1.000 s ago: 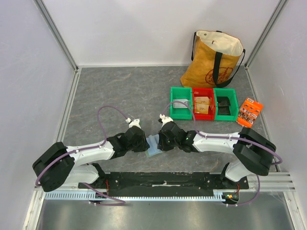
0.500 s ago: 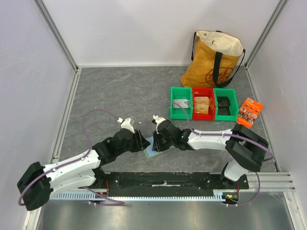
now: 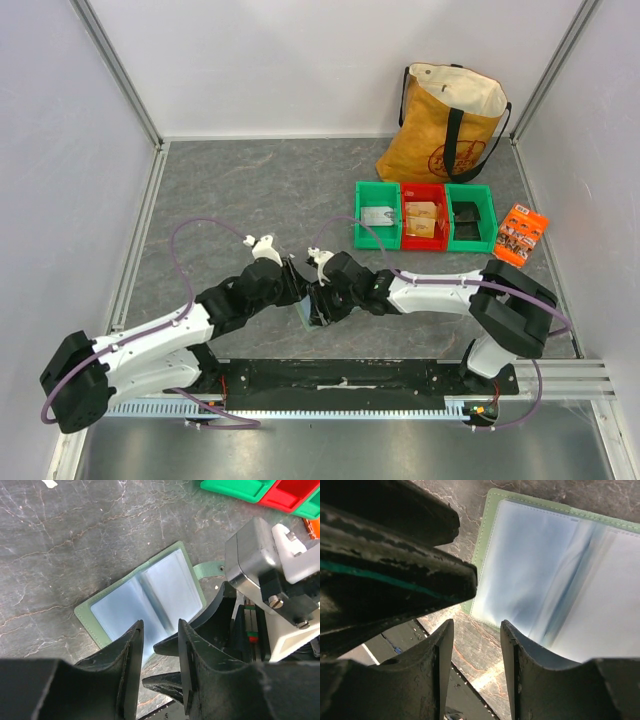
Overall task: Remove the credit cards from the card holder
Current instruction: Remove the credit card from the card holder.
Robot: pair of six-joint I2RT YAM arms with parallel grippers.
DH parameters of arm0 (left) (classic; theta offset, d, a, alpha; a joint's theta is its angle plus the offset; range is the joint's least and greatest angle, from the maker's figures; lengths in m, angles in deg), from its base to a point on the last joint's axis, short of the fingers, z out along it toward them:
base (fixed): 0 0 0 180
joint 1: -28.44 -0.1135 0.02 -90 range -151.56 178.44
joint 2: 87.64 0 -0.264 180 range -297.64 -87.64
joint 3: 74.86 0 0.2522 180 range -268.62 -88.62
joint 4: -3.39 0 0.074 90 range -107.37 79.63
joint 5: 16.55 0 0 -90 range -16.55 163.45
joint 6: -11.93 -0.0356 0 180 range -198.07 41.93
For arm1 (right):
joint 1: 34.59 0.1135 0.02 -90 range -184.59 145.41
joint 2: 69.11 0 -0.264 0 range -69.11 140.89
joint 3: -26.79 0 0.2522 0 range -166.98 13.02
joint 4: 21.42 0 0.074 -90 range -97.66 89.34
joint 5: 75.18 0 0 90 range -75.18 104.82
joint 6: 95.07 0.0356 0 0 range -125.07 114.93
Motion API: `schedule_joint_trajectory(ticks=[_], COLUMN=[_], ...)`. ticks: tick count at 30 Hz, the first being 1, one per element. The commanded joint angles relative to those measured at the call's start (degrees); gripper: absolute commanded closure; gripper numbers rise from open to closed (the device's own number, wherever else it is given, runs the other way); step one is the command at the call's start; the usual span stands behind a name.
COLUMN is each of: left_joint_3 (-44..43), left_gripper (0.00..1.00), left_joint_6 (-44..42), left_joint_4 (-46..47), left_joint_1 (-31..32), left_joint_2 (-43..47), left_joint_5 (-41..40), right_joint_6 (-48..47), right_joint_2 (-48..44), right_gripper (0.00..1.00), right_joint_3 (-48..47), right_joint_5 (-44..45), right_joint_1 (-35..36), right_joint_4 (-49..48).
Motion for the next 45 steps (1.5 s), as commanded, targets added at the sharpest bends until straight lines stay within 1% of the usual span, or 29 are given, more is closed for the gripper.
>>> schedule_joint_trajectory(ticks=[1,3,7,9,10,11,12,18,25,32,35,37,42,45], left_joint_3=[-2.39,-2.13,-0.90,-0.73,-0.46,-0.11,0.33,2.87,3.58,3.49,3.41,3.41,3.41,3.49], left_gripper=[0.61,0.64,0.68,0.71,0.72,0.73,0.73,0.74,0.75,0.75,0.75,0.75,0.75,0.75], left_joint_6=[-0.17,0.09,-0.25,-0.52,-0.52,-0.52,-0.52,-0.26,-0.43,-0.78,-0.78,-0.78,-0.87,-0.78], left_joint_4=[0.76,1.02,2.87,2.78,2.87,3.13,3.31,2.78,2.96,3.40,3.49,3.57,3.75,3.84], left_joint_1=[-0.58,-0.49,-0.58,-0.49,-0.58,-0.49,-0.49,-0.49,-0.49,-0.49,-0.49,-0.49,-0.58,-0.40], left_joint_2=[-1.02,-2.60,-6.64,-8.93,-9.72,-10.42,-11.13,-13.15,-14.82,-15.70,-15.79,-15.62,-15.62,-15.62], left_joint_5=[-2.32,-1.61,1.02,2.25,2.69,3.22,3.48,3.93,4.98,5.77,5.95,6.12,6.30,6.56], right_joint_6=[-0.90,-0.90,-1.34,-1.17,-0.73,-0.20,0.41,4.72,5.34,5.34,5.69,5.95,5.78,5.43], right_joint_2=[-4.12,-7.72,-12.13,-12.92,-12.75,-12.40,-11.88,-8.71,-4.67,-3.26,-2.91,-2.73,-2.73,-2.82], right_gripper=[0.51,0.51,0.50,0.47,0.44,0.40,0.39,0.39,0.40,0.49,0.55,0.57,0.68,0.73], right_joint_3=[0.48,1.19,1.28,1.37,1.28,1.28,1.19,0.66,-0.13,-0.48,-0.13,0.05,0.05,-0.04], right_joint_5=[3.36,6.87,18.73,22.96,24.89,25.87,26.83,32.72,33.61,32.12,31.77,31.59,31.06,30.62], right_joint_1=[0.22,-0.04,-0.13,-0.13,-0.05,0.04,0.22,2.50,2.77,3.03,3.12,3.03,3.12,3.12], right_joint_4=[0.17,1.57,8.07,10.79,11.94,12.74,13.35,15.82,15.56,14.59,14.41,14.50,14.41,13.63])
